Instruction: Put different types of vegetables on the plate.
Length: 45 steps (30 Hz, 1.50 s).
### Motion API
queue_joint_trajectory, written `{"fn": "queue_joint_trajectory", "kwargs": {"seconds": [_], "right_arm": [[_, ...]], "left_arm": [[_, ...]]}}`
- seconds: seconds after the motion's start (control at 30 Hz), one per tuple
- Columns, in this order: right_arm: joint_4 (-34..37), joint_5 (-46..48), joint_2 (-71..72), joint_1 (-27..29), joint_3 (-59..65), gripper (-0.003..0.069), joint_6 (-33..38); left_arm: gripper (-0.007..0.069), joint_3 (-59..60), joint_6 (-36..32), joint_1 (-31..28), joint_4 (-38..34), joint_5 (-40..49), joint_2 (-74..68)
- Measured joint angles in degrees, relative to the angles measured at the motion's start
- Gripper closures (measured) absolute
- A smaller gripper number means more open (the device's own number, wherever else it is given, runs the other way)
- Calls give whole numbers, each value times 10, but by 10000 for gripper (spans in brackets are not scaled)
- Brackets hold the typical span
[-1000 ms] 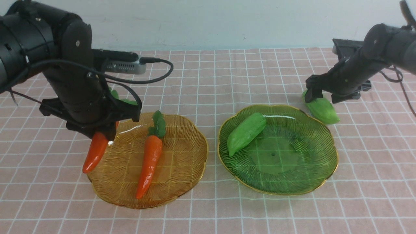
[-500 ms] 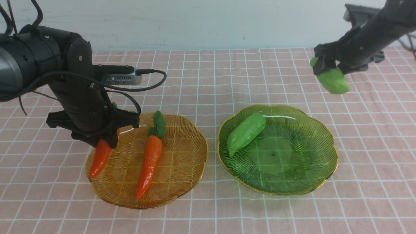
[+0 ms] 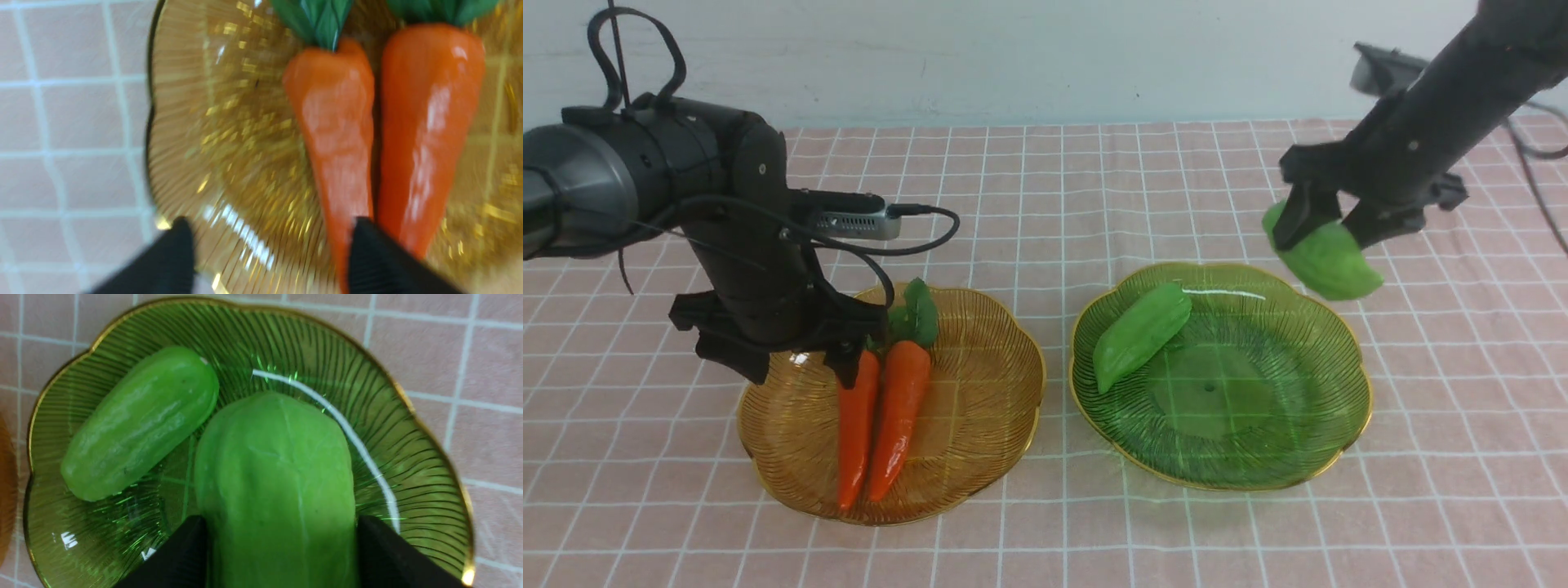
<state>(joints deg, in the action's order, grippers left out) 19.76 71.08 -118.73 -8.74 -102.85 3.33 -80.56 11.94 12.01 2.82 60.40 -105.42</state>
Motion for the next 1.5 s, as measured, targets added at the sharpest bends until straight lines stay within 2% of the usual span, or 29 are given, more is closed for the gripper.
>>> {"fn": "queue_joint_trajectory", "kwargs": {"seconds": [0.1,0.17,0.23,0.37,0.57,0.67,0.8,0.97,1.07,1.2,1.23,1.27,1.43,1.5], "right_arm": [[-3,0,-17,-20,5,244,-1],[-6,-1,-26,-30,5,244,-4],[-13,-1,-32,-39,7,226,-17],[-38,-2,-36,-48,8,158,-54],[-52,-3,-3,-53,8,79,-75],[-56,-2,58,-53,9,90,-73],[-60,-1,150,-53,9,145,-68],[-72,3,272,-53,11,252,-67],[-85,6,357,-53,25,330,-68],[-126,0,558,-53,130,578,-71],[-139,-32,618,-53,177,631,-71],[-150,-83,672,-53,224,652,-71],[-177,-340,929,-53,485,673,-71],[-178,-385,984,-53,548,673,-72]], "left_arm": [[244,-18,-10,0,1,37,9],[449,-28,-25,0,5,65,37],[541,-29,-35,0,8,72,57],[614,-29,-45,0,11,87,118],[628,-29,-58,0,-1,101,231],[628,-29,-71,0,-23,108,310],[628,-8,-93,0,-43,111,386],[628,74,-112,0,-50,108,489],[628,141,-115,0,-50,77,557],[628,261,-115,0,-57,8,655],[628,297,-116,0,-60,-19,687],[628,331,-116,0,-64,-41,712],[628,435,-116,0,-73,-112,781],[628,451,-119,0,-79,-127,790]]}}
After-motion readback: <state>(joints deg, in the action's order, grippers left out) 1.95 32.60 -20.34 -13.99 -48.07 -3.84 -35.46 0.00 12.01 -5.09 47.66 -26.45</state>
